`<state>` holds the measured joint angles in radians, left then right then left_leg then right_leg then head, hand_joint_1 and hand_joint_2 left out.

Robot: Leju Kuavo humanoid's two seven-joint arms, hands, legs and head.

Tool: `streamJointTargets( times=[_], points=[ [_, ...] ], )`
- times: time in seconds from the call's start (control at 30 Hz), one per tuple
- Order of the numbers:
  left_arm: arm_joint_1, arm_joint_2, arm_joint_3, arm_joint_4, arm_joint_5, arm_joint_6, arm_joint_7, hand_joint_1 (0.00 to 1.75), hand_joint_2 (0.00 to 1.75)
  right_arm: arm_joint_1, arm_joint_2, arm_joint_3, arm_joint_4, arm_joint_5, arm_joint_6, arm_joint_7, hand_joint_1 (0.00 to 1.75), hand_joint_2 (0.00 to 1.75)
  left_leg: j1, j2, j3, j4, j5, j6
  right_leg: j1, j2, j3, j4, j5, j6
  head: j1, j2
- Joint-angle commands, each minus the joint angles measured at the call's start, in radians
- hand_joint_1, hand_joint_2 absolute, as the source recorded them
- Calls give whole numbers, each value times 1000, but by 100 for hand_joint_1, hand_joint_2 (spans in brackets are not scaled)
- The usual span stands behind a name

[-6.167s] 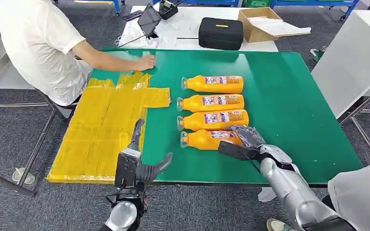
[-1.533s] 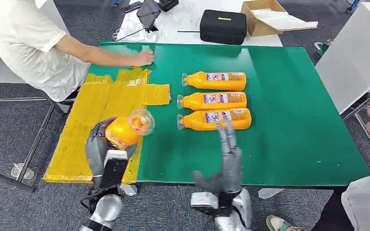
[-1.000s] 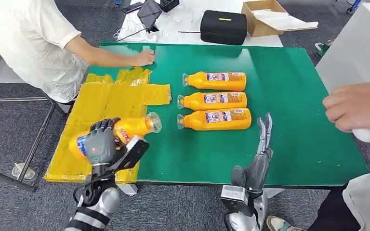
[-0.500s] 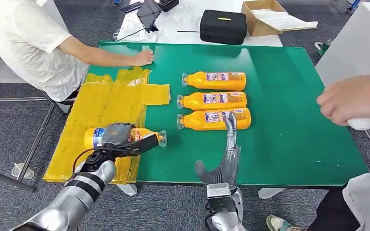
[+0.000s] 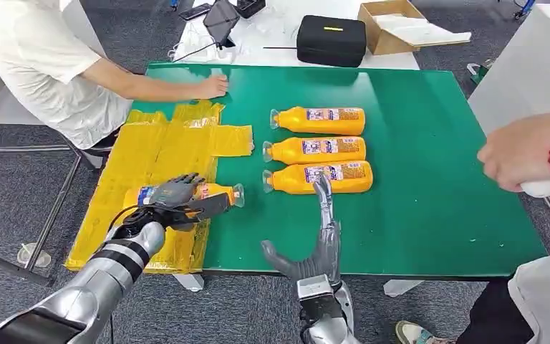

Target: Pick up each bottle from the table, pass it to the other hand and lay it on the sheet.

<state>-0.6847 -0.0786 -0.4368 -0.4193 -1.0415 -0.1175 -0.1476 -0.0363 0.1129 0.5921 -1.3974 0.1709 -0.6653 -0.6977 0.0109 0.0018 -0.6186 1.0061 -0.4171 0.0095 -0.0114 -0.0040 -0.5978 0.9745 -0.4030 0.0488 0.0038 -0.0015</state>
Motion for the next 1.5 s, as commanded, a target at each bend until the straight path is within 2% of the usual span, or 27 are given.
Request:
streamJointTargets(
  times=[0.03, 0.43, 0.57, 0.67, 0.9, 1.13, 1.37, 1.43, 1.5],
  points=[
    [-26, 46, 10, 86, 65, -89, -68, 0, 175, -50, -19, 27, 90, -19, 13, 0, 0, 175, 0, 3, 4, -1, -1, 0, 1, 3, 3, -1, 0, -2, 0, 0],
    [-3, 61, -4, 58, 99, -95, -119, 0, 175, -49, -23, 36, 91, -25, 3, 0, 0, 175, 0, 3, 5, -1, -1, 0, 0, 4, 4, -1, 0, -2, 0, 0],
    [40, 59, -27, -35, 118, -12, -196, 0, 175, -35, -26, 29, 80, -20, -9, 0, 0, 175, 0, 2, 4, -1, 0, 0, 0, 2, 3, -1, 0, -1, 0, 0],
    [102, 66, -55, -186, 167, 24, -243, 0, 175, -27, -33, 36, 66, -16, -20, 0, 0, 175, 0, 2, 4, -1, -1, 0, 0, 2, 3, -1, 0, -1, 0, 0],
    [114, 72, -63, -213, 172, 29, -242, 0, 175, -25, -34, 38, 64, -17, -19, 0, 0, 175, 0, 1, 2, 0, -1, 0, 0, 1, 1, 0, -1, -1, 0, 0],
    [197, 70, -157, -392, 158, 147, -203, 0, 175, -11, -41, 36, 57, -12, -26, 0, 0, 175, 0, 0, 2, 0, -1, 0, 0, 0, 2, 0, -1, -1, 0, 0],
    [225, 42, -183, -439, 117, 287, -136, 0, 175, -1, -45, 26, 63, 1, -27, 0, 0, 175, 0, -1, 1, 0, 0, 0, 0, -1, 1, 0, -1, -1, 0, 0],
    [241, 42, -197, -474, 111, 322, -136, 0, 175, -5, -50, 33, 65, 27, -33, 0, 0, 175, 0, -1, 1, 0, 0, 0, 0, -1, 1, 0, -1, -1, 1, 0],
    [285, 28, -185, -539, 146, 360, -156, 0, 175, 12, -32, -34, 95, 188, -33, 0, 0, 175, 0, -1, 2, 0, -1, 0, 0, 0, 2, -1, -1, -1, 0, 0]
  ],
)
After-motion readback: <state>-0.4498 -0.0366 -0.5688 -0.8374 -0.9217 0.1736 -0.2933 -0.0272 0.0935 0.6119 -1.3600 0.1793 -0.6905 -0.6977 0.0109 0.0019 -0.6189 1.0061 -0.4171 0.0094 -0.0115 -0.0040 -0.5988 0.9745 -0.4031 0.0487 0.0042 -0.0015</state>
